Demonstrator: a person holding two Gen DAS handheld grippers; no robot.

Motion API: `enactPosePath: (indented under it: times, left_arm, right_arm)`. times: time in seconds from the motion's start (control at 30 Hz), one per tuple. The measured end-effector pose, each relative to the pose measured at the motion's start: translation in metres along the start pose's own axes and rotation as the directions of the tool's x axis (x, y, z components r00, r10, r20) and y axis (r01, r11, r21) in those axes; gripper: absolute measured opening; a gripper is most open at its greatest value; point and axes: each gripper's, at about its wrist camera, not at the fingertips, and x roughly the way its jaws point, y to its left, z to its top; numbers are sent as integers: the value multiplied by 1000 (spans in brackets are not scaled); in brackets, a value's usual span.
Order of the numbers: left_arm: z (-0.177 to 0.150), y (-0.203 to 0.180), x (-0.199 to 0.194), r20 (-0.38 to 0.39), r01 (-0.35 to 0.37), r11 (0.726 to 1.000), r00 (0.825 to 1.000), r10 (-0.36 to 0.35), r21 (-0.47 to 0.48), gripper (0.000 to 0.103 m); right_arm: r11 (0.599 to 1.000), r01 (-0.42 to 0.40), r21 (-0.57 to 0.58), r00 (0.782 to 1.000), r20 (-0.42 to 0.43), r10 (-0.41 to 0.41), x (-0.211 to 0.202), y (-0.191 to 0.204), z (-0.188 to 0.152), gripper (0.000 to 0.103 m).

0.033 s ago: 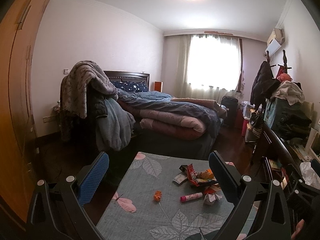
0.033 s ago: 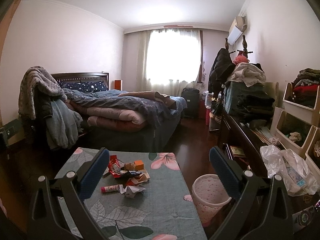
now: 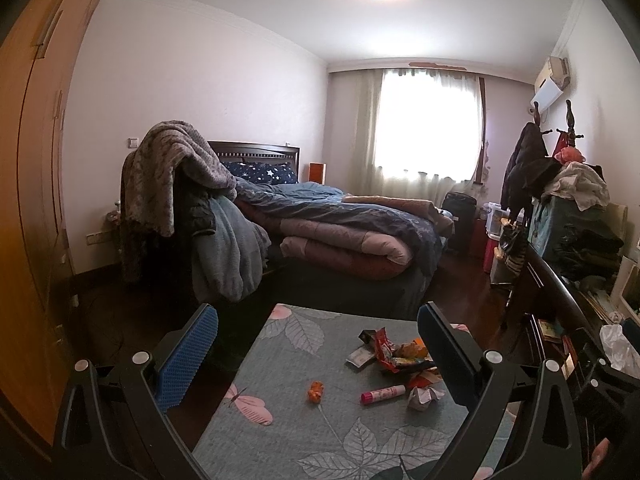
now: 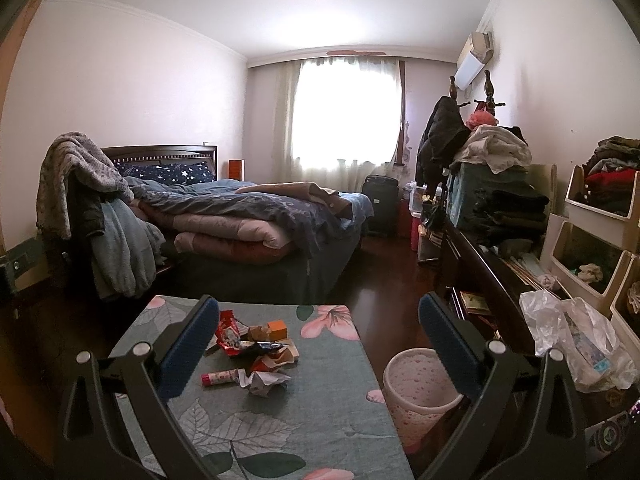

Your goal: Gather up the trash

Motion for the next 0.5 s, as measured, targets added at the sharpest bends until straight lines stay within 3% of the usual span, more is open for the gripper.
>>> enactPosePath:
  times: [0.5]
  left_arm:
    - [2,0,0,-1,0,1000,1000,0,-1,99]
  right_arm:
    - [1000,-10,-5,1000,-8,10,0,3,-7,100]
